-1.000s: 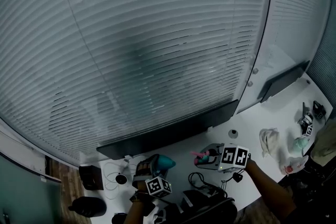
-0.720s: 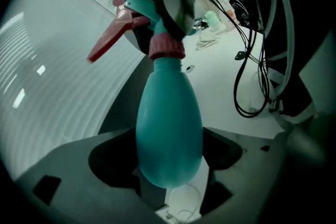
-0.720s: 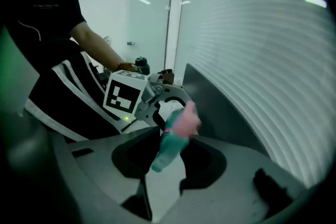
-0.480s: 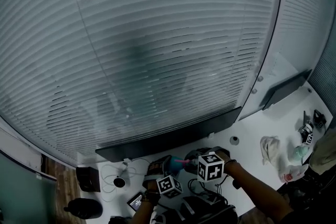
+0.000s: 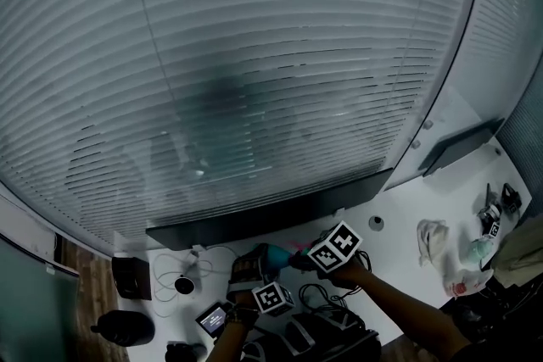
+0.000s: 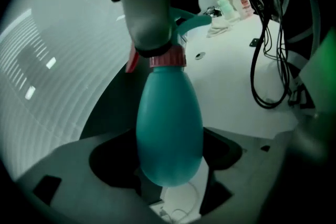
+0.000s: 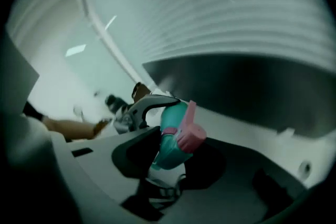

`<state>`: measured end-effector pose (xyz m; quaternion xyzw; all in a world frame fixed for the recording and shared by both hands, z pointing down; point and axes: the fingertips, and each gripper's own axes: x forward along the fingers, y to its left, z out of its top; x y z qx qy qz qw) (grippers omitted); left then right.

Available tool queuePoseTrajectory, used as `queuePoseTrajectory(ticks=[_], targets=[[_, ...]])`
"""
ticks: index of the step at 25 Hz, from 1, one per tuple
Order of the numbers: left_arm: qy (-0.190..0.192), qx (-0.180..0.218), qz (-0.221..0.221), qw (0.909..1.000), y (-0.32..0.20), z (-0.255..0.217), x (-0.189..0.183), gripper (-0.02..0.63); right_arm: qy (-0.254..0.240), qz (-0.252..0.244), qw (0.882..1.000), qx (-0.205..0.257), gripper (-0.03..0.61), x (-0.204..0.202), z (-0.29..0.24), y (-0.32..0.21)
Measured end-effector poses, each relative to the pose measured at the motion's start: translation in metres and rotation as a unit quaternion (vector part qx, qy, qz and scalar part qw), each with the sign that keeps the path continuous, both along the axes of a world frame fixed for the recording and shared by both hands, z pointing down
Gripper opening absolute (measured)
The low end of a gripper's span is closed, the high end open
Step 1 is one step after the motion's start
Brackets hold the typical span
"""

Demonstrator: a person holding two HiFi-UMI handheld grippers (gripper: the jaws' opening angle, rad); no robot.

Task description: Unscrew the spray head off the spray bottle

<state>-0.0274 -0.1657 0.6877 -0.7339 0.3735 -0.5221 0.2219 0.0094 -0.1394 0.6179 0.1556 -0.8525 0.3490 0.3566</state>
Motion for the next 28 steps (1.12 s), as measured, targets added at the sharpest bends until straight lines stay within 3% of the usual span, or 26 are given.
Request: queuePoseTrajectory(ticks=[1,3,4,5,10,15,18,22,25,28], targets=[[-0.017,0.017,0.0,0.9997,0.0,-0.001,-0.002,0.373,-0.045,0.064,0.994,-0.074,0.12,0.002,0.002,0.0],[-0.028,0.033,0.006,0.999,0.003,-0.004,-0.002,0.373,-0.132,0.146,0.963,-0.186,0.12,0.007,0.005,0.002],[-0.023,0.028,0.012,0.9993,0.007,-0.004,0.001,0.373,-0.161,0.161,0.951,-0.211,0.12,0.01,0.005,0.005],[-0.013,0.016,0.019,0.9996,0.011,-0.002,0.005,0.373,-0.178,0.162,0.946,-0.218,0.12,0.013,0.004,0.008],[0.06,-0.023,0.023,0.9977,0.018,-0.003,0.012,0.373,-0.202,0.13,0.957,-0.159,0.156,0.017,-0.021,0.019],[0.143,-0.059,0.014,0.9879,0.024,-0.009,0.016,0.373,-0.221,0.149,0.952,-0.148,0.164,0.031,-0.04,0.021],[0.137,-0.042,0.027,0.9894,0.028,-0.014,0.025,0.373,-0.235,0.174,0.944,-0.155,0.164,0.03,-0.045,0.016],[0.135,-0.049,0.042,0.9887,0.035,-0.014,0.041,0.373,-0.181,0.166,0.963,-0.109,0.164,0.033,-0.042,0.015],[0.172,-0.073,0.038,0.9817,0.036,-0.007,0.043,0.373,-0.176,0.162,0.966,-0.097,0.164,0.035,-0.049,0.013],[0.231,-0.107,0.031,0.9665,0.036,-0.005,0.049,0.373,-0.174,0.169,0.967,-0.081,0.164,0.036,-0.056,0.007]])
